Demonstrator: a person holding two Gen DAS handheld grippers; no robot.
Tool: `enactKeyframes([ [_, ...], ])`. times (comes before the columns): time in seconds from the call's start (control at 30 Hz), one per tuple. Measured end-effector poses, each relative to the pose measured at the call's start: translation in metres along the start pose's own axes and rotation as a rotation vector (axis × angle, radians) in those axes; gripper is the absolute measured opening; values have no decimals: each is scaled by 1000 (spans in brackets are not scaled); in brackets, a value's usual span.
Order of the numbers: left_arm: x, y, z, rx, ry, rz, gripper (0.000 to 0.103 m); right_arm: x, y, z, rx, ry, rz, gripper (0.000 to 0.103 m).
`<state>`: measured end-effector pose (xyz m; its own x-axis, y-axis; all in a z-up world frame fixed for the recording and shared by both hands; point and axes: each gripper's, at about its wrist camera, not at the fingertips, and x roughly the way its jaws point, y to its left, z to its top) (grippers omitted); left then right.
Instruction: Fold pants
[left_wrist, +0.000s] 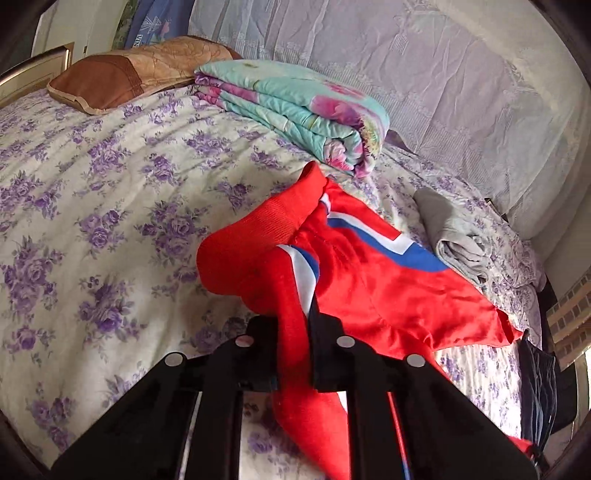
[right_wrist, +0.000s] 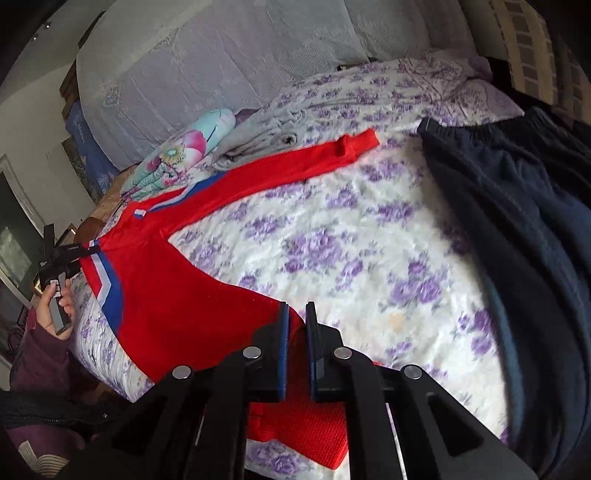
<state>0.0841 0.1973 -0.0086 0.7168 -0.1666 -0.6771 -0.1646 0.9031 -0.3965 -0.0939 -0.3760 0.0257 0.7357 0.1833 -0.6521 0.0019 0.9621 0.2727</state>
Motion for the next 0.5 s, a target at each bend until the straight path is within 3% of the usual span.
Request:
enactKeyframes([
  [0.1,-24,-16,-14,42,-5,11,11,3,-21,40,3,7,-83,9],
  [0.2,-28,-14,-40,46,50,37,13,35,-48,56,27,131,-137,9],
  [0.27,-17,-7,-62,49,130,64,26,73,-65,43,39,257,-164,11],
  [0.33,-8,5,-79,57,179,78,39,95,-75,23,40,299,-201,21],
  [0.4,-14,13,-83,57,157,64,45,85,-77,16,50,231,-235,47],
  [0.47,-25,17,-77,37,126,77,80,64,-75,14,64,158,-253,68],
  [0.5,-30,19,-74,28,99,85,86,52,-74,11,74,136,-237,71],
])
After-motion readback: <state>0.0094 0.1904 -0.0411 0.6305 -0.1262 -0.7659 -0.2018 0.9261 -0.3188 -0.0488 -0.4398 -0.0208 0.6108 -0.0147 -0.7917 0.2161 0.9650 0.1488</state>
